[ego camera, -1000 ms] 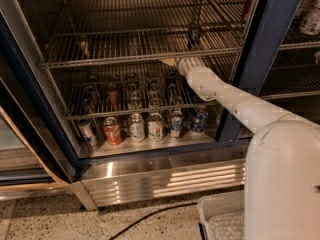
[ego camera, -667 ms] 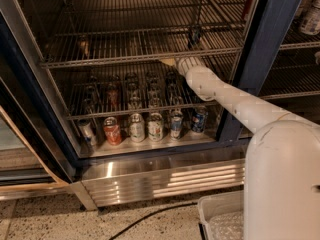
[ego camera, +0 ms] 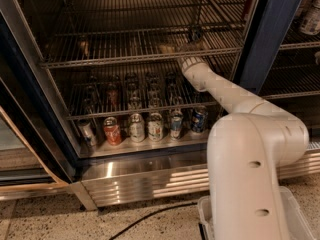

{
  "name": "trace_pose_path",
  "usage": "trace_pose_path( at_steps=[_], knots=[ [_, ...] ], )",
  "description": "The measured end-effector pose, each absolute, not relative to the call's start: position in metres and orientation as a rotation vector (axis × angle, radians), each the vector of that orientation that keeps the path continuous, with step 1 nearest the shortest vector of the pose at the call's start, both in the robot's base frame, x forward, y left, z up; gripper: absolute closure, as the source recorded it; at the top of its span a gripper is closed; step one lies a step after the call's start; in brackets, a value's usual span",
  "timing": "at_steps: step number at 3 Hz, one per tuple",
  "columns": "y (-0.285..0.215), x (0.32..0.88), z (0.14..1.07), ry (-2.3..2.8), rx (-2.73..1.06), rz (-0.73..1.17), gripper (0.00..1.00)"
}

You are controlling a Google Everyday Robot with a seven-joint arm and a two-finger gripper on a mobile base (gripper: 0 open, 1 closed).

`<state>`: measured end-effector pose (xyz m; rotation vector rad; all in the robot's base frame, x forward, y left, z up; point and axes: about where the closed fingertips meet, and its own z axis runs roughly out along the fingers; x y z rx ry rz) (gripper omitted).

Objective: Pick redbull can from middle shelf of fridge

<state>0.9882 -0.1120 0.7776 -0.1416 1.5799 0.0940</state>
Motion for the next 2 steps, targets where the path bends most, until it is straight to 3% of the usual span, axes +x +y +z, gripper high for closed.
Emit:
trace_pose_path(
  at_steps=[2],
  knots=[
    [-0.136, 1.02, 0.777, 1.569, -0.092, 0.006, 0.0]
  ],
)
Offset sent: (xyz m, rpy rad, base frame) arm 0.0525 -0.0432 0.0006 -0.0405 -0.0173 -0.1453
